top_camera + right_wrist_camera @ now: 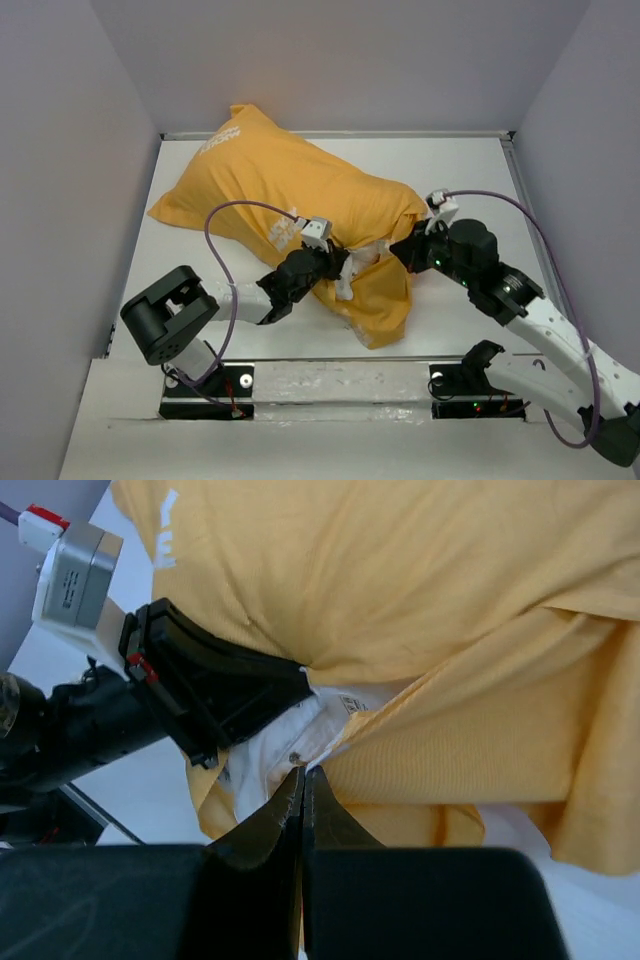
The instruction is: Put the pillow into the pillowcase
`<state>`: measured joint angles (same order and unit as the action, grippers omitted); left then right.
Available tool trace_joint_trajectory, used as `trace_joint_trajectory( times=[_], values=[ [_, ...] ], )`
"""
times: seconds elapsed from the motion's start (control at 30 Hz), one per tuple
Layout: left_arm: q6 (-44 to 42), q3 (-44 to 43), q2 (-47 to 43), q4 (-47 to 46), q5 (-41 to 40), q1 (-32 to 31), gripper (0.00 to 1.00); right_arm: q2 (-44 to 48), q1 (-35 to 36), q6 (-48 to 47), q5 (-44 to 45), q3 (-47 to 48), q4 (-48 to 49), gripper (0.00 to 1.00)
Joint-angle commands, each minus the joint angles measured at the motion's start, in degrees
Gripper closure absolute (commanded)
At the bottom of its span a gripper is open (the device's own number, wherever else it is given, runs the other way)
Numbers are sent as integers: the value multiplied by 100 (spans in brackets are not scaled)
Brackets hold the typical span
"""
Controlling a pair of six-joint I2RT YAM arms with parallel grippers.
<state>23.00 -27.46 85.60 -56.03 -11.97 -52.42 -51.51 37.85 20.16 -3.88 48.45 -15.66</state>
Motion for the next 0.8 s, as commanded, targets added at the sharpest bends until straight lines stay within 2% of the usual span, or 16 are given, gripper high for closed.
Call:
trace_joint_trajectory(
  times=[0.0, 0.03, 0.07, 0.1, 0.13, 0.2, 0.23, 0.33, 0.37, 0.43, 0.57, 0.63, 0.7, 0.77],
  values=[
    [-314, -400, 474, 58, -166, 57, 98, 1273, 39, 497, 564, -125, -849, 100],
    [-340, -505, 745, 48, -192, 74, 98, 1309, 39, 332, -71, -134, -1147, 100],
    [-332, -558, 869, -47, -166, 135, 99, 1275, 39, 174, -1453, -108, -1245, 100],
    [-271, -602, 975, -135, -70, 223, 99, 1196, 39, 85, -1466, -55, -1246, 100],
    [-227, -663, 1089, -206, -8, 320, 98, 1109, 39, 67, -2267, 6, -1429, 100],
    [-287, -979, 1370, -233, -34, 461, 98, 985, 39, 58, -2712, -36, -1562, 100],
    [-296, -1119, 1545, -224, -8, 505, 99, 950, 39, -20, -3254, -89, -1554, 100],
    [-322, -1603, 1793, -215, 63, 724, 99, 1011, 39, 5, -4143, -239, -1309, 100],
    [-358, -1813, 1967, -181, 72, 803, 98, 1159, 39, -30, -4156, -135, -1299, 100],
    [-542, -1981, 2170, -102, 45, 795, 98, 1457, 39, -4, -3560, 207, -1273, 100],
    [-631, -1974, 2451, -136, -78, 663, 99, 1145, 39, 22, -3322, 1050, -1150, 100],
    [-839, -1982, 2627, -320, -165, 689, 99, 881, 39, 6, -3504, 1463, -896, 100],
    [-868, -2044, 2681, -260, -158, 951, 99, 705, 39, -38, -4160, 1753, -825, 100],
    [-745, -2009, 2620, -294, -61, 1041, 99, 651, 39, -65, -4087, 1887, -833, 100]
  ],
)
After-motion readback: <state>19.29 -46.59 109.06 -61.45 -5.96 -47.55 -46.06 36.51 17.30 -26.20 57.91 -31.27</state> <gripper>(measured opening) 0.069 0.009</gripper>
